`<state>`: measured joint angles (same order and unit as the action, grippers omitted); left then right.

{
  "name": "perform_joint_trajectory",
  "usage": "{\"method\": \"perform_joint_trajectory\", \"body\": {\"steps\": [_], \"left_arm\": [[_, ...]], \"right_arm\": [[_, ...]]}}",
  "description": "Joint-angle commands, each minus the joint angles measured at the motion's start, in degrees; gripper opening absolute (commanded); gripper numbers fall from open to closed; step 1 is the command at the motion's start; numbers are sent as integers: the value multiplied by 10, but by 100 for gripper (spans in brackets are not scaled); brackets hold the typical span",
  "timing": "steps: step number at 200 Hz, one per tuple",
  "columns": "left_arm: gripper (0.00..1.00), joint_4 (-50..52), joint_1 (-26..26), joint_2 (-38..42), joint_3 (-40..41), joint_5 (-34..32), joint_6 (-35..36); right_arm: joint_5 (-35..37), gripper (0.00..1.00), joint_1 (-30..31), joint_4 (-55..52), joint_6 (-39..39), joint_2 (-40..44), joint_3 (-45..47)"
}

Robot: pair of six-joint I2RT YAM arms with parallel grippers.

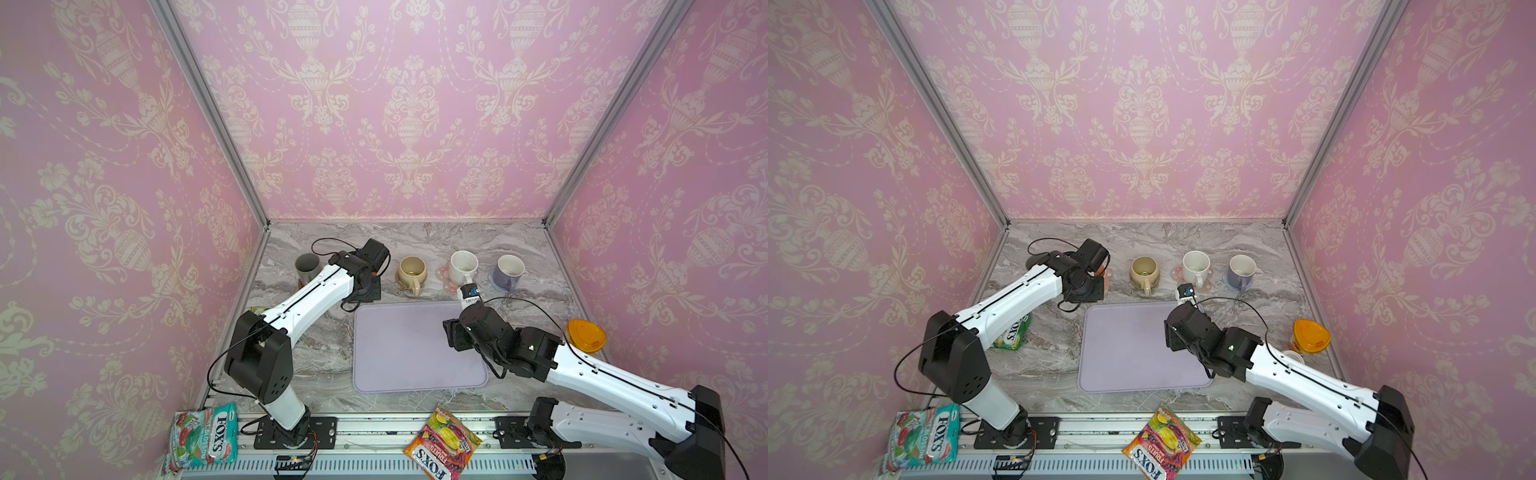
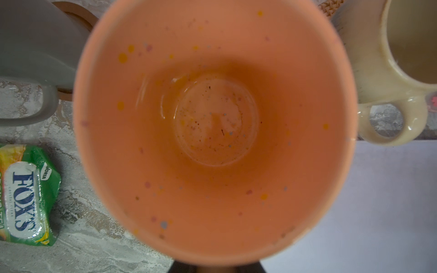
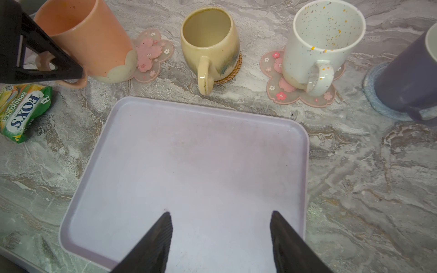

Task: Place cups on coasters
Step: Place the cup on the coaster.

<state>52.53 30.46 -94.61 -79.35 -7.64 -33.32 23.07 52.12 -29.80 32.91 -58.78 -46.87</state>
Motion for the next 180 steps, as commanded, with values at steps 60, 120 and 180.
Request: {"method": "perform_joint_trajectory", "body": {"steps": [60,120,180], "left_arm": [[0,-24,-28,-16,-59,11,51],[0,-20,-49,-33,-58,20,68],[0,-33,-66,-70,-68,22,74]], "right_arm": [[-58,69,-75,10,-61,-69,-50],[-87,69,-111,30,-66,-102,-51],[-117,69,-125,42,-72,-139,-55]]}}
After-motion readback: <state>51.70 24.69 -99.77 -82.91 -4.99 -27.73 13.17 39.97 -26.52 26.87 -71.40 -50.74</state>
